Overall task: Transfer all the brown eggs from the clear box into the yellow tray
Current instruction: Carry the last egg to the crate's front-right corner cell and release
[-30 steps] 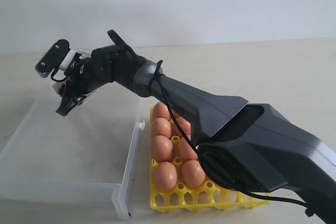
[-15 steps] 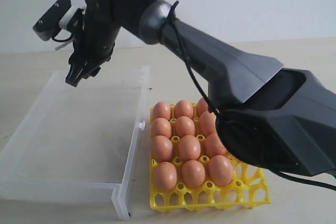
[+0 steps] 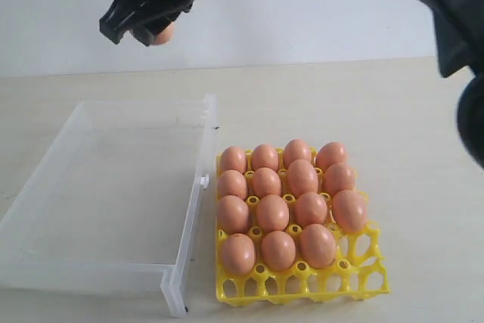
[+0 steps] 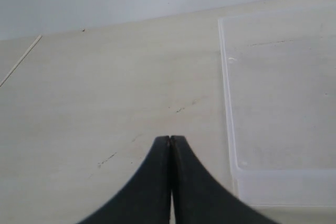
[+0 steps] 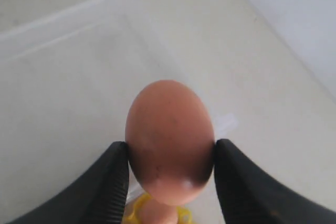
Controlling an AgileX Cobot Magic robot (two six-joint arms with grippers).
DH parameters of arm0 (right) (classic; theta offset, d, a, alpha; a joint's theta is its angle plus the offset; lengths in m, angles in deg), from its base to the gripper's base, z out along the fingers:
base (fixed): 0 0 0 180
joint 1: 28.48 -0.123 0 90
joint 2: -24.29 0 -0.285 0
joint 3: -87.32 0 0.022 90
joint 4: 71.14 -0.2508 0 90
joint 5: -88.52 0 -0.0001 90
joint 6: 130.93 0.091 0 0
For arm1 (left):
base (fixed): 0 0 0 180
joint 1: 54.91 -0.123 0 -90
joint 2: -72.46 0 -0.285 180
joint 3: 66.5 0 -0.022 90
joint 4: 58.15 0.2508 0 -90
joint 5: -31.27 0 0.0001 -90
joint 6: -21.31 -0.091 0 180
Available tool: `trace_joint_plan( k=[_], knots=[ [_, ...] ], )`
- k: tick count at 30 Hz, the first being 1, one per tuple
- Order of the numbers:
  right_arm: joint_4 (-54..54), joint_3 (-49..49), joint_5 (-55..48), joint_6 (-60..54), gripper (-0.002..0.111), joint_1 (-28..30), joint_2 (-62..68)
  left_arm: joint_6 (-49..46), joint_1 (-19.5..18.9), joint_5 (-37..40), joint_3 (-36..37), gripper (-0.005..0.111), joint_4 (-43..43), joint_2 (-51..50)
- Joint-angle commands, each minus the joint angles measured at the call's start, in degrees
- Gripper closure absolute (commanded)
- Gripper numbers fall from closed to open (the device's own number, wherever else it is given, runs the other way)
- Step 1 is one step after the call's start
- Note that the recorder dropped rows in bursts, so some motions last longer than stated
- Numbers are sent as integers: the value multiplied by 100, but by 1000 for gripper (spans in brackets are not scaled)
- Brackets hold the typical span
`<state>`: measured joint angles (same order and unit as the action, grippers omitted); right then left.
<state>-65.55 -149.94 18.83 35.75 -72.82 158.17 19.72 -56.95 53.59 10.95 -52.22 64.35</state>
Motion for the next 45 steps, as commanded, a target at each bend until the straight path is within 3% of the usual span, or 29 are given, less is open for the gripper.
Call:
trace_joint_plan(
  k=[1,9,16,18,24,26,29,31,37,45],
  knots=[
    [-280,1687,-28,44,108,11,-898,29,33,-52,-23,107,-14,32],
    [-51,5516,2152,391,108,11,-3234,29,33,-52,-23,107,-14,32],
    [923,7284,1741,1479,108,11,-4595,29,33,-52,-23,107,-14,32],
    [1289,7790,2171,2292,108,11,-4968,29,33,-52,-23,107,-14,32],
    [2265,10640,6600,4076,108,38,-5774,29,33,-52,-23,107,-14,32],
    [1326,11512,7991,3302,108,290,-5784,29,33,-52,-23,107,-14,32],
    [-1267,12447,9758,713,108,386,-5784,29,33,-52,-23,107,-14,32],
    [-2165,12862,10579,380,108,386,-5784,29,33,-52,-23,107,-14,32],
    [-2576,13394,10947,392,108,386,-5784,29,33,-52,-23,107,-14,32],
    [-2796,13402,11017,392,108,386,-5626,29,33,-52,-23,107,-14,32]
  ],
)
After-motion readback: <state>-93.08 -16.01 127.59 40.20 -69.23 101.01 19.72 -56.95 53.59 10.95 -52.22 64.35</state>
